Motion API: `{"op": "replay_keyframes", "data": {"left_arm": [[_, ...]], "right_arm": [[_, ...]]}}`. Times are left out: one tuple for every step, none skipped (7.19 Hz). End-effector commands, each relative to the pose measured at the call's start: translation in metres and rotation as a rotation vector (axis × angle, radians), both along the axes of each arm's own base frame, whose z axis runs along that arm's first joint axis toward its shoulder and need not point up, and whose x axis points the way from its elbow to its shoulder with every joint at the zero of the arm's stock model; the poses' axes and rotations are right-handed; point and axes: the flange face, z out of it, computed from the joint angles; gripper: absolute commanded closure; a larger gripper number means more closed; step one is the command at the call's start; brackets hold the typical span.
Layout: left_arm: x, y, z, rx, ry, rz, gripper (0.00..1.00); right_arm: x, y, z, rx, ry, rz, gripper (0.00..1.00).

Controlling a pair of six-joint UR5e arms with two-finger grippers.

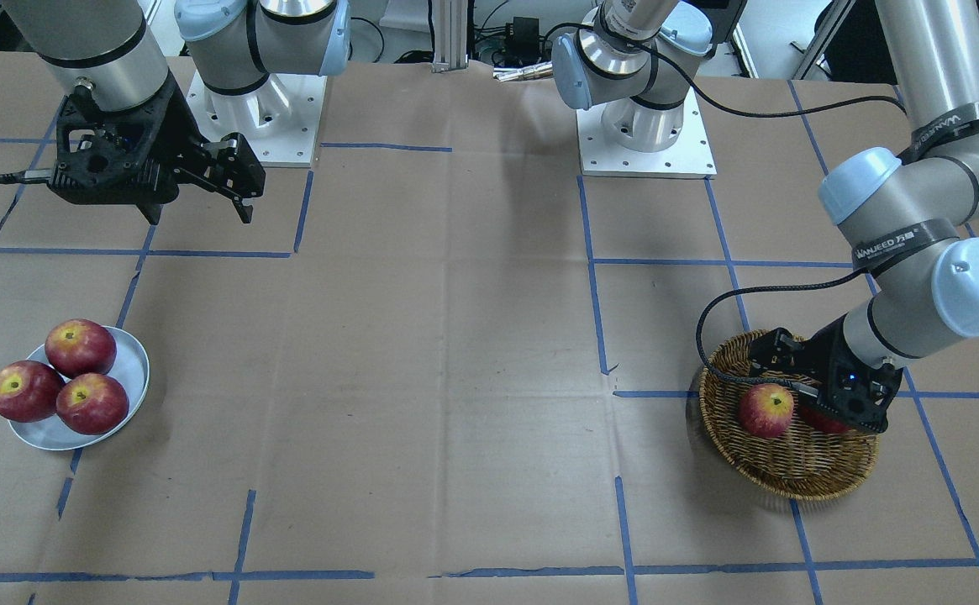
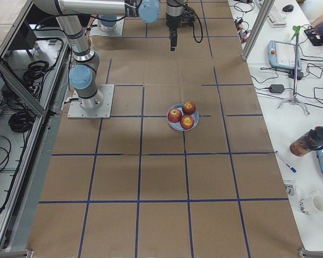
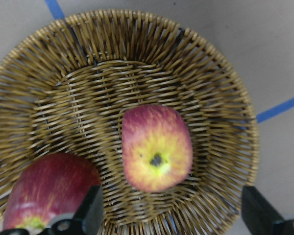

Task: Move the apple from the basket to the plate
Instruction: 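Close the left gripper around the yellow-red apple in the basket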

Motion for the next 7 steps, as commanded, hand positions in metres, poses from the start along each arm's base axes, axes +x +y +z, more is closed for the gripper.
{"op": "replay_keyframes", "data": {"left_arm": [[0.005, -0.011, -0.038, 0.028, 0.004, 0.001, 0.01], [0.005, -0.011, -0.048, 0.036, 0.005, 0.008, 0.02], [0.004, -0.009, -0.056, 0.047, 0.010, 0.013, 0.07], [0.003, -0.009, -0.056, 0.048, 0.010, 0.013, 0.26], [-0.001, -0.008, -0.056, 0.050, 0.009, 0.007, 0.44], [-0.003, -0.010, -0.047, 0.036, 0.002, 0.002, 0.52], [-0.007, -0.013, -0.036, 0.026, -0.007, 0.021, 0.56]], "right_arm": [[0.000, 0.000, 0.000, 0.000, 0.000, 0.000, 0.00], [0.000, 0.000, 0.000, 0.000, 0.000, 0.000, 0.00], [0.000, 0.000, 0.000, 0.000, 0.000, 0.000, 0.00], [0.000, 0.000, 0.001, -0.002, 0.000, 0.000, 0.00], [0.000, 0.000, 0.001, -0.002, 0.000, 0.000, 0.00], [0.000, 0.000, 0.001, -0.002, 0.000, 0.000, 0.00], [0.000, 0.000, 0.001, -0.002, 0.000, 0.000, 0.00]]}}
